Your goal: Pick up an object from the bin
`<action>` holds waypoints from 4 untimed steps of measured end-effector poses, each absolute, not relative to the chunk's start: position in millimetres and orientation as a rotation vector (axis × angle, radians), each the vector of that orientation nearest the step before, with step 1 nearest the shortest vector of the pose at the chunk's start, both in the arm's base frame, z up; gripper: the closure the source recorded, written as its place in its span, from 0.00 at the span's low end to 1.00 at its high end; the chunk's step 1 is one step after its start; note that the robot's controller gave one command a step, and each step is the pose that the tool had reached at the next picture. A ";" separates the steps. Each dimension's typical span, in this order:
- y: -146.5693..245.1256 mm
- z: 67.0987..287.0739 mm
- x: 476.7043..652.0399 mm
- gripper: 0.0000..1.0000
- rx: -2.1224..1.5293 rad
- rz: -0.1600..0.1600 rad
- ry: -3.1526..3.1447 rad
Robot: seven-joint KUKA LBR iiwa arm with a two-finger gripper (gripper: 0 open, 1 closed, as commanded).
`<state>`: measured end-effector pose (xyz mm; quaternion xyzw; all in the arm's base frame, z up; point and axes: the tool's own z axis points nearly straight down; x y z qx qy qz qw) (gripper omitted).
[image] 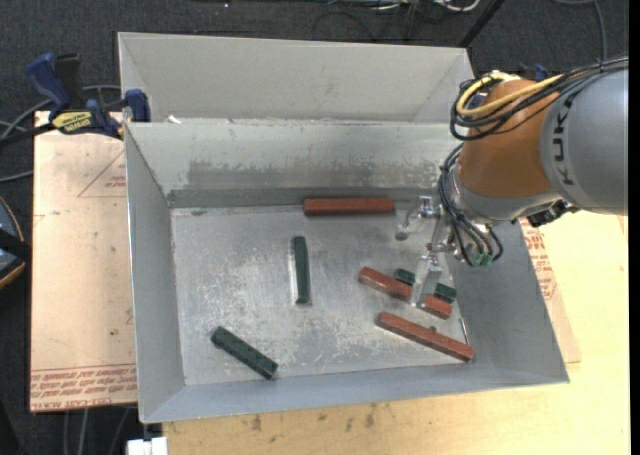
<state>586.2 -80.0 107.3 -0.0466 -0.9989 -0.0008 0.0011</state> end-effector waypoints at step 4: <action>-82.2 75.7 589.0 1.00 -0.946 -0.004 -3.016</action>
Offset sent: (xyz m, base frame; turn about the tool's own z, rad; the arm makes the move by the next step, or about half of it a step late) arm 0.0047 -0.0016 -0.0373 0.3448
